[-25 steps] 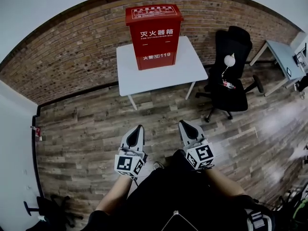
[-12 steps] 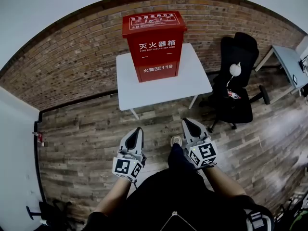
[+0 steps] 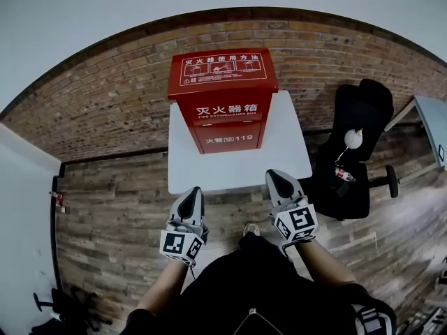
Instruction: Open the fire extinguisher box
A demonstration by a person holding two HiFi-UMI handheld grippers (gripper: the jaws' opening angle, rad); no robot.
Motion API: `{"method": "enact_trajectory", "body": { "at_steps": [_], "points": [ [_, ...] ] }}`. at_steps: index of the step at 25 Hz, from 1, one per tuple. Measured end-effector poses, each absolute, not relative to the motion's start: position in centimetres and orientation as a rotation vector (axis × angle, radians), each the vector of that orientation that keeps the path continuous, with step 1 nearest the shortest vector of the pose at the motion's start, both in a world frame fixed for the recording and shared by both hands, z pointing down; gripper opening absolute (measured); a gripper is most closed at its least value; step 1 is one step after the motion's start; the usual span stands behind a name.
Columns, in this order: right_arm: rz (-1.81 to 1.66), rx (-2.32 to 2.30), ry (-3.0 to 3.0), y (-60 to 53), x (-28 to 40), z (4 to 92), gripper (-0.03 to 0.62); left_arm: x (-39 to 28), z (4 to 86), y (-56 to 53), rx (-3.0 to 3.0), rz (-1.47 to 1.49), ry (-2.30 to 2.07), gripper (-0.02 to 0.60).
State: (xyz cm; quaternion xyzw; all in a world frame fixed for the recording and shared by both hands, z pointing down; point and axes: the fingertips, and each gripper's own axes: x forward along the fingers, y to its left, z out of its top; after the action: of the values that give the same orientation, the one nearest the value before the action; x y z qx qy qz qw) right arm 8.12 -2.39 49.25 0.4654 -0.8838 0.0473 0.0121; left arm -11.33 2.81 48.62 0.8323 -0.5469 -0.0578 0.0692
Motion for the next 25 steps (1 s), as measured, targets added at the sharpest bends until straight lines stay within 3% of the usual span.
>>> {"method": "enact_trajectory", "body": {
  "at_steps": [8, 25],
  "points": [
    [0.151, 1.404, -2.768, -13.1, 10.2, 49.6, 0.018, -10.6, 48.3, -5.5, 2.414, -0.142, -1.749, 0.046],
    [0.194, 1.619, -2.618, -21.9, 8.0, 49.6, 0.018, -14.3, 49.4, -17.2, 2.495, -0.102, -1.578, 0.046]
  ]
}}
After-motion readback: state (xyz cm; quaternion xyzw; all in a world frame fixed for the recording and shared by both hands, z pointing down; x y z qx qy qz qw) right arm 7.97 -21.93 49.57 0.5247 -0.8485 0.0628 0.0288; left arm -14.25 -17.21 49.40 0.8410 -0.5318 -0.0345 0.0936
